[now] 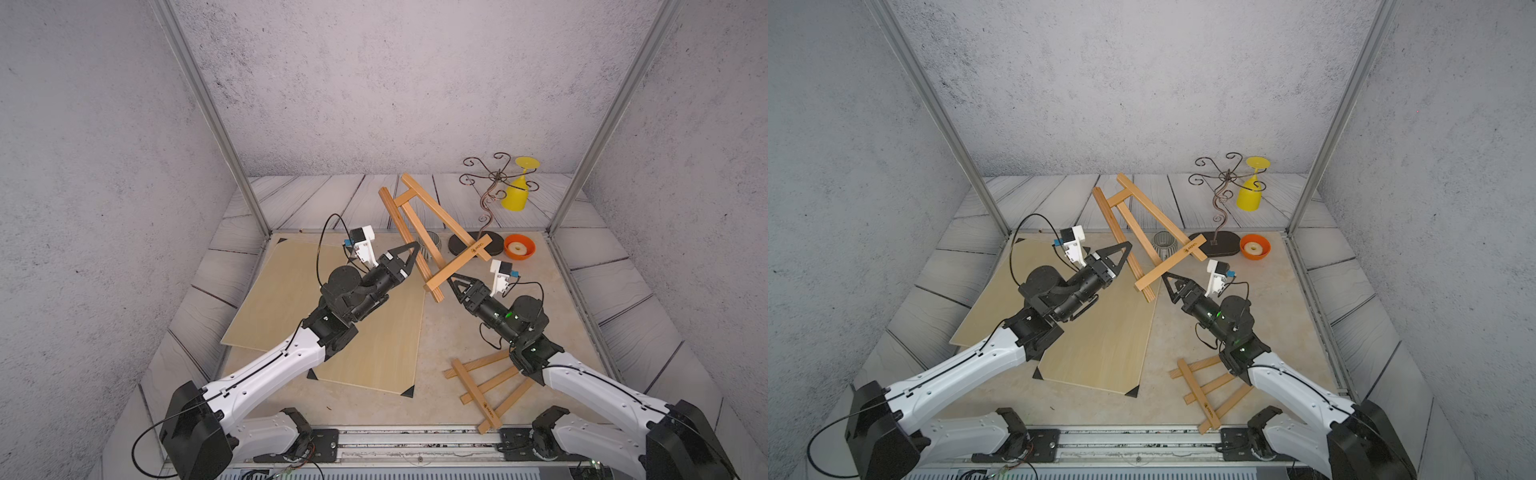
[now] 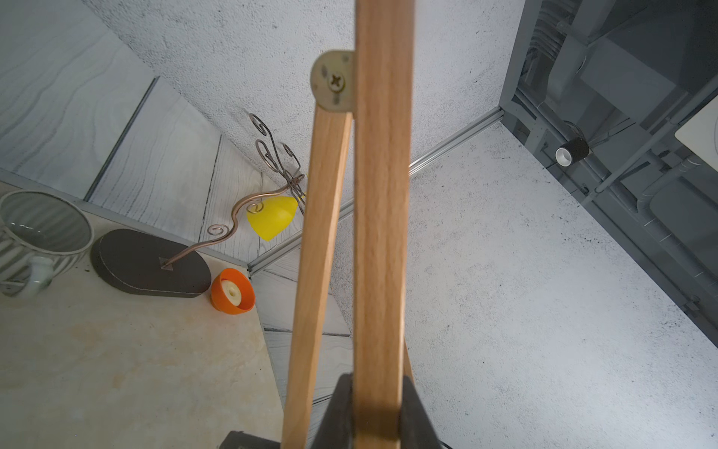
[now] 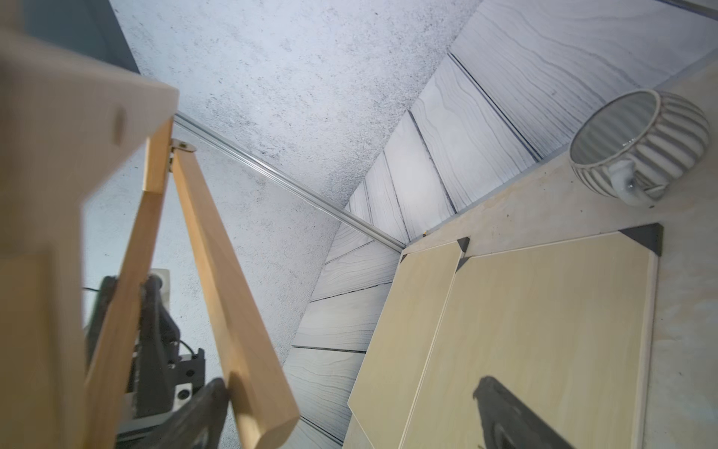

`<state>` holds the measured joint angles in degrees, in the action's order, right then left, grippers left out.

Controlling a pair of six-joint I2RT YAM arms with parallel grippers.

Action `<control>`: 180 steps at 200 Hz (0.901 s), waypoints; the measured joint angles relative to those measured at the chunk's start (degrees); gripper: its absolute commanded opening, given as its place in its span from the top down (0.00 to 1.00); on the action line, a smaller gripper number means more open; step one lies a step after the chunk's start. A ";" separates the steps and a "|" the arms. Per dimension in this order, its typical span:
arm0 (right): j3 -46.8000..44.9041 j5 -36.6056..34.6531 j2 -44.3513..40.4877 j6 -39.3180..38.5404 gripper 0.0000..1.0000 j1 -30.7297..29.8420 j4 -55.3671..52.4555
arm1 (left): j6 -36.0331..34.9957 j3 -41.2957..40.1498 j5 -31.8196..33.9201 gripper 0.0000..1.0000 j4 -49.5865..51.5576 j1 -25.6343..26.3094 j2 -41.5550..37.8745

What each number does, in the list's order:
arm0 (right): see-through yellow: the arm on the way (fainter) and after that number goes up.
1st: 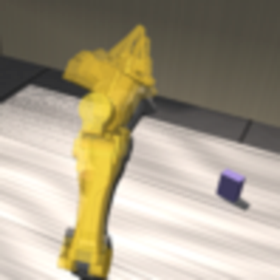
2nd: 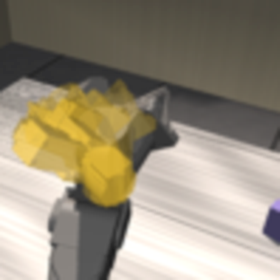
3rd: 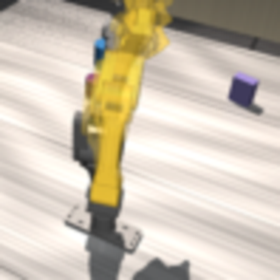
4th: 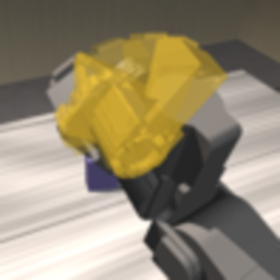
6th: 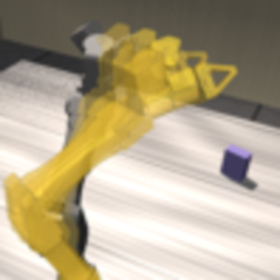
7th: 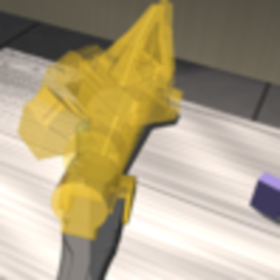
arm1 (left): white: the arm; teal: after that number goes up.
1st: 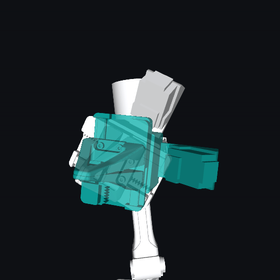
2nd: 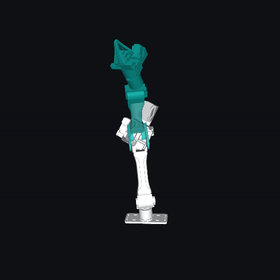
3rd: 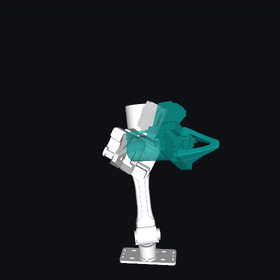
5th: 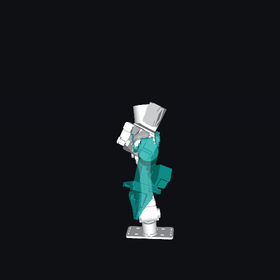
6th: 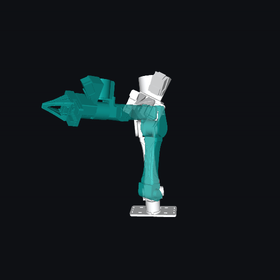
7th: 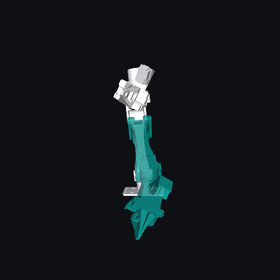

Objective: Assemble the easel
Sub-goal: Unfold the easel.

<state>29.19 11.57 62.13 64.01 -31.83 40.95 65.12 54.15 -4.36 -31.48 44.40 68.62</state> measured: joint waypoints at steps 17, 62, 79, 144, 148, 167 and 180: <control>-0.02 -0.31 1.88 0.50 0.02 0.00 1.09 | 0.74 0.00 0.00 1.00 -0.07 0.07 0.00; 0.15 -1.11 5.90 0.96 0.02 -0.11 4.92 | 2.36 0.00 0.04 1.00 -0.94 0.68 0.00; 0.44 -1.20 8.20 1.09 0.02 -0.11 6.73 | 2.89 0.00 0.07 1.00 -1.14 1.14 0.00; 5.90 -1.20 15.93 0.92 0.02 -0.13 10.32 | 4.33 0.00 -0.07 1.00 -1.31 2.69 0.00; 6.12 -1.20 16.33 0.92 0.01 -0.11 10.60 | 4.33 0.00 -0.04 1.00 -1.29 2.71 0.00; 7.17 -1.07 17.86 0.72 0.02 -0.09 10.36 | 4.28 0.00 0.04 1.00 -1.07 2.71 0.00; 7.91 -0.96 18.78 0.63 0.02 -0.09 10.21 | 4.24 0.00 0.20 1.00 -0.87 2.71 -0.02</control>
<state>37.10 10.61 80.90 64.64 -31.92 51.16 69.36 54.15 -4.16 -32.36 47.11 68.60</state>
